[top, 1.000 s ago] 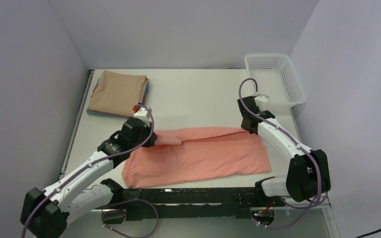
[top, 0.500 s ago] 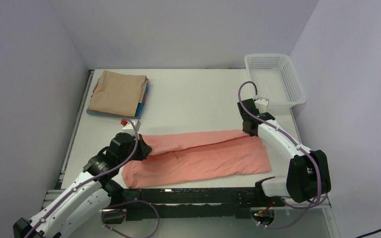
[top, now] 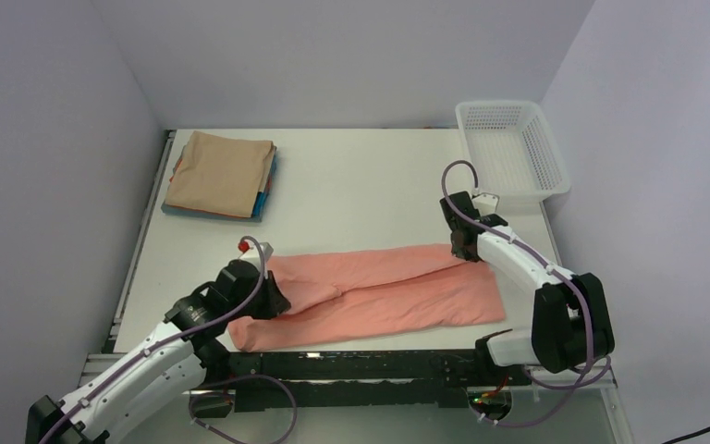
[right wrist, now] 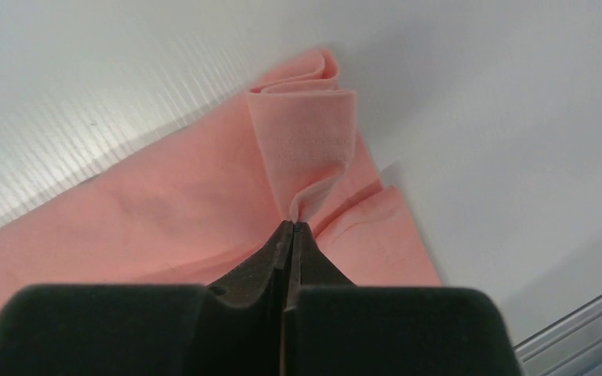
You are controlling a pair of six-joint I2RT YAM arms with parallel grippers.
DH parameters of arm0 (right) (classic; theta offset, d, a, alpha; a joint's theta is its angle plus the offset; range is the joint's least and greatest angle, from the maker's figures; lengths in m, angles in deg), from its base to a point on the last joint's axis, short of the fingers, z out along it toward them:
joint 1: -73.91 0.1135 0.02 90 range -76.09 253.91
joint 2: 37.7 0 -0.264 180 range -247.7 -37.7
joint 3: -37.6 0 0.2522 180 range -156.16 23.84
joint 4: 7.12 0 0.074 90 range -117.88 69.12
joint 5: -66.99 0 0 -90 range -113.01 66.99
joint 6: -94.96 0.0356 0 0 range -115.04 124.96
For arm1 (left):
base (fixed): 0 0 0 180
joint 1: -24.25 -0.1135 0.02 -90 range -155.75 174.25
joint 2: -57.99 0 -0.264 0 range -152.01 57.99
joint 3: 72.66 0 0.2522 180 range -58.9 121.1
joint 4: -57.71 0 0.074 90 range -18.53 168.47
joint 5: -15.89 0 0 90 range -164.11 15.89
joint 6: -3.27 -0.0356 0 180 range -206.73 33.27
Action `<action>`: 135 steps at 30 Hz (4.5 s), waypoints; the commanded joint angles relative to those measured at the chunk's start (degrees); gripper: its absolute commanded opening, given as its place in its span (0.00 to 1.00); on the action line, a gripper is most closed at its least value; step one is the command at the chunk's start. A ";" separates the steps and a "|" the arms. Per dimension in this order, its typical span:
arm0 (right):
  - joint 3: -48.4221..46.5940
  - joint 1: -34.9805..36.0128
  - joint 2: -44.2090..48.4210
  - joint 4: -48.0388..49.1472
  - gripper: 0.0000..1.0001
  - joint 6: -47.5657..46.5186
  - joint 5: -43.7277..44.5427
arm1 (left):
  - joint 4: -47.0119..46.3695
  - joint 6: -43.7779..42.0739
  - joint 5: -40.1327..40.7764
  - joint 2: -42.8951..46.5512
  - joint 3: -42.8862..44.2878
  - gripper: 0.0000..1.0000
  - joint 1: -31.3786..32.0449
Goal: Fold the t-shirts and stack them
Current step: Fold the other side of the tshirt into a rectangle, then rotate the tshirt 90 degrees, then grab the bottom of the folded rectangular tshirt with both arms
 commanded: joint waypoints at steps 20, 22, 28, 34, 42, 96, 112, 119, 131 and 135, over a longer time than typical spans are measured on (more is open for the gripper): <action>3.38 -0.50 15.01 0.13 1.00 2.53 -13.65 | 0.90 0.26 0.72 -8.88 12.89 0.99 4.46; 4.23 -0.50 15.34 2.82 1.00 1.61 -18.00 | -2.86 -1.03 -2.42 -15.04 13.31 0.99 4.48; 4.30 -0.48 14.22 2.25 1.00 1.63 -18.27 | -9.95 -2.82 -8.04 -29.59 13.32 0.99 6.01; 5.37 -0.47 14.02 2.50 1.00 0.93 -18.08 | -13.96 -5.56 -15.37 -34.25 13.41 0.99 10.95; 6.16 -0.55 16.12 2.57 1.00 0.09 -16.64 | -10.62 -7.65 -15.89 -34.08 14.60 0.99 21.41; 12.50 34.39 -7.43 30.64 1.00 10.34 -54.76 | -21.29 13.43 -25.20 -119.17 106.10 1.00 -9.82; 12.73 35.56 9.35 21.11 1.00 22.19 -28.25 | -26.89 30.04 -16.26 -128.67 116.56 1.00 -12.84; 18.68 35.63 25.48 16.89 1.00 27.59 -19.15 | -28.92 30.91 -16.49 -129.55 119.88 0.99 -14.18; 14.82 35.07 27.47 4.79 1.00 27.78 -14.93 | -18.52 1.00 -20.47 -95.15 101.71 0.99 -11.01; 12.07 34.34 25.73 -3.09 1.00 29.96 -14.33 | -12.15 -7.22 -18.24 -77.63 85.20 0.99 -7.74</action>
